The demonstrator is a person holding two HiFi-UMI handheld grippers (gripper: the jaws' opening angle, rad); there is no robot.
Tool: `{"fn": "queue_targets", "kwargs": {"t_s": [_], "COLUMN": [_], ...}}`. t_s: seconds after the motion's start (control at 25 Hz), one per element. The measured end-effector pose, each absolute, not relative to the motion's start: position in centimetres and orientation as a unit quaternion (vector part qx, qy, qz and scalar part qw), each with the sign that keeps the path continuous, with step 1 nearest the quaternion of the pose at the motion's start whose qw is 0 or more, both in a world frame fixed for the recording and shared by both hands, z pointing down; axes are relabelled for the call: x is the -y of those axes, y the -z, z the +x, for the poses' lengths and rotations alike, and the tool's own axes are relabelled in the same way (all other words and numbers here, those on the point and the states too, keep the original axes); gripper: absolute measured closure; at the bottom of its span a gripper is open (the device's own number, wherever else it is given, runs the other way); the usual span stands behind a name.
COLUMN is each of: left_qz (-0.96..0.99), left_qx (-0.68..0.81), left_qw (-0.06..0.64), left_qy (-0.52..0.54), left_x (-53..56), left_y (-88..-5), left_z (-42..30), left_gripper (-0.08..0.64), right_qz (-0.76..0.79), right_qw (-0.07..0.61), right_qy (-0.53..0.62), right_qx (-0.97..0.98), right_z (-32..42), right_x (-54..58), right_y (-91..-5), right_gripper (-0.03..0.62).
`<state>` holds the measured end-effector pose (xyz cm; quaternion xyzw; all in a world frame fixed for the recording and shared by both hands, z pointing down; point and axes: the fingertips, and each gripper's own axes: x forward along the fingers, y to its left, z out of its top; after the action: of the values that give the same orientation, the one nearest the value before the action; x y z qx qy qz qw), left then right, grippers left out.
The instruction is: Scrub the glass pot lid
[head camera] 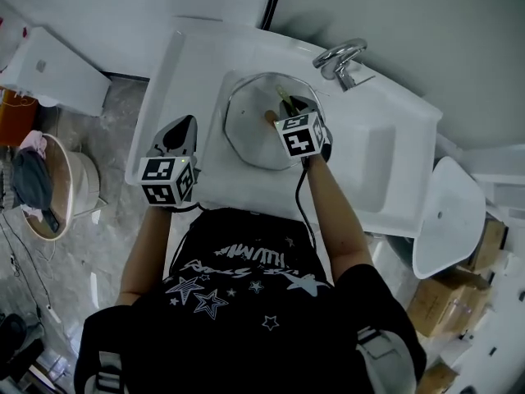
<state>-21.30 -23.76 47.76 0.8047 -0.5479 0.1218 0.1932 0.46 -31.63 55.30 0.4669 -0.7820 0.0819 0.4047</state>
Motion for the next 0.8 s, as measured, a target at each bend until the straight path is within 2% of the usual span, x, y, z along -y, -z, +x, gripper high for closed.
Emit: {"fn": "queue_targets", "kwargs": {"t_s": [0.8], "left_qz": [0.805], "left_qx": [0.538], "left_qw": [0.218], "left_qy": [-0.120], "left_x": [26.2], "left_y": [-49.5], "left_z": [-22.2], "left_gripper": [0.551], "right_qz": [0.404], "right_qw": [0.431], "right_qy": [-0.095], "right_qx": [0.802], "right_z": [-4.3], "right_x": [31.8], "right_y": [-58.6], "right_gripper": [0.518]}}
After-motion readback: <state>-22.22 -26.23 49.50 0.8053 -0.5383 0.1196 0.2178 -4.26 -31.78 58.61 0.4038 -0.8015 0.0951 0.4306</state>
